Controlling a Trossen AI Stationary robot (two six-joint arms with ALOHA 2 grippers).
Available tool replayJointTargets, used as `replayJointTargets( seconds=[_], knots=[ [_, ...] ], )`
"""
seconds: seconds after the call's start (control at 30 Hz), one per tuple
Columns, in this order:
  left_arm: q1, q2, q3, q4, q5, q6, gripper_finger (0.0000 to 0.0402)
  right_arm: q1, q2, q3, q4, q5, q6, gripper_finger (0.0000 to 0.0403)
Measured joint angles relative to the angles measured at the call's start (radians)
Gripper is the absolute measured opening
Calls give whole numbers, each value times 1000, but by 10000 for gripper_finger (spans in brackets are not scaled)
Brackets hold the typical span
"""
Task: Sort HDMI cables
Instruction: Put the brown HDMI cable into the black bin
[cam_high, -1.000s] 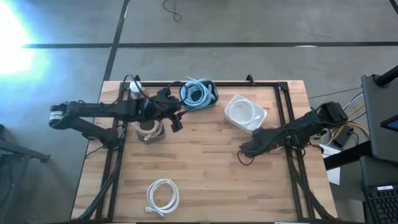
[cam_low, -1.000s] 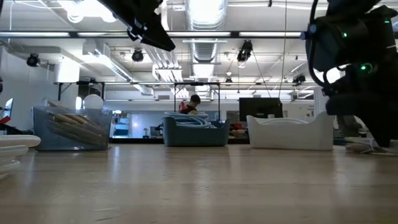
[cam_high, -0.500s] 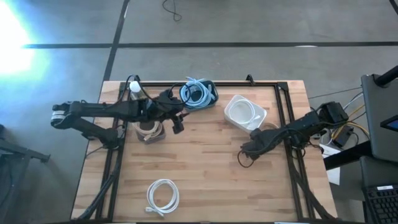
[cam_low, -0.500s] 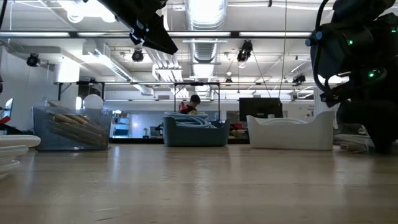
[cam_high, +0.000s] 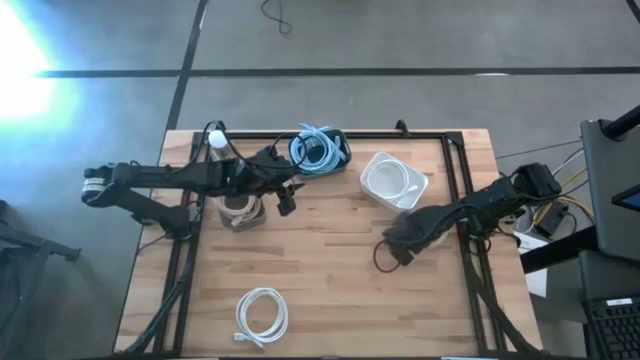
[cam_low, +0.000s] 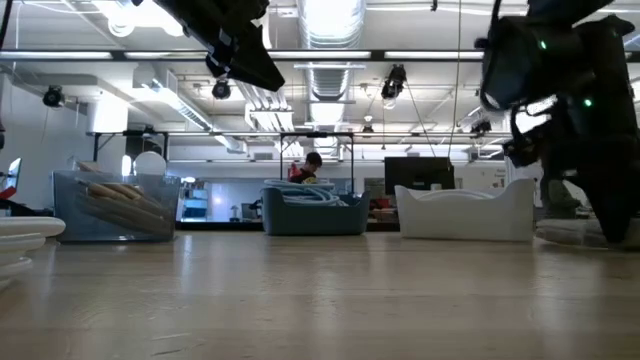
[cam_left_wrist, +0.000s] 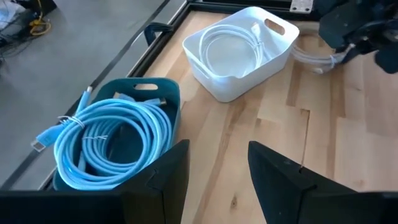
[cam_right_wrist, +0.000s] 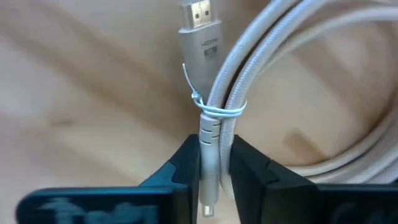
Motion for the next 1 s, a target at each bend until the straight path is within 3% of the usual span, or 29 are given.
replayJointTargets(
  seconds=[0.17, 0.3, 0.47, 0.6, 0.87, 1.0],
  knots=[
    [0, -1, 0, 0, 45, -31, 168, 7, -14, 104, -2, 10, -4, 50],
    [0, -1, -1, 0, 118, -49, 168, 43, -13, 188, 9, 81, -29, 50],
    [-2, 1, -3, 1, 345, -19, 168, 111, -12, 260, 110, 171, -163, 57],
    [-14, 17, -3, 26, 522, 33, 168, 169, -12, 292, 195, 179, -291, 61],
    [-97, 84, -3, 123, 575, 443, 168, 215, -12, 297, 367, 203, -613, 63],
    [-139, 145, -3, 224, 575, 552, 168, 214, -12, 287, 434, 203, -762, 64]
  ],
)
